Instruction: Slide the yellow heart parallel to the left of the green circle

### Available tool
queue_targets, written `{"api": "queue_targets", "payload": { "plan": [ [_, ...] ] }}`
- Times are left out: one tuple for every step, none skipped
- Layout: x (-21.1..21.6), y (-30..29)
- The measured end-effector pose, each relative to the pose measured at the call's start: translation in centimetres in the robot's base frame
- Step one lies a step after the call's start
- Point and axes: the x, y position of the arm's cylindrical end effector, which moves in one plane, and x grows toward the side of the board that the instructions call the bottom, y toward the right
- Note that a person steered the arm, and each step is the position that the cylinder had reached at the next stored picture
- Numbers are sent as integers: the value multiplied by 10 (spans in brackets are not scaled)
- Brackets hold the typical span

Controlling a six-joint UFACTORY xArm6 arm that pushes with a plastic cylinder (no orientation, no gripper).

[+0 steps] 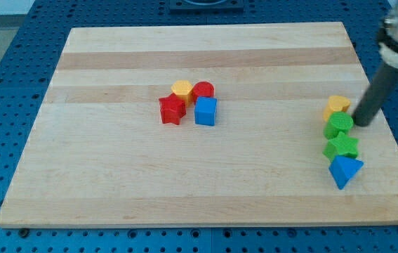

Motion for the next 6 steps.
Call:
{"api": "queue_targets", "payload": {
  "plan": [
    [-9, -49],
    [-10, -56],
    [-13, 3],
    [-20, 31],
    [-21, 31],
    [-51, 7]
  ]
}}
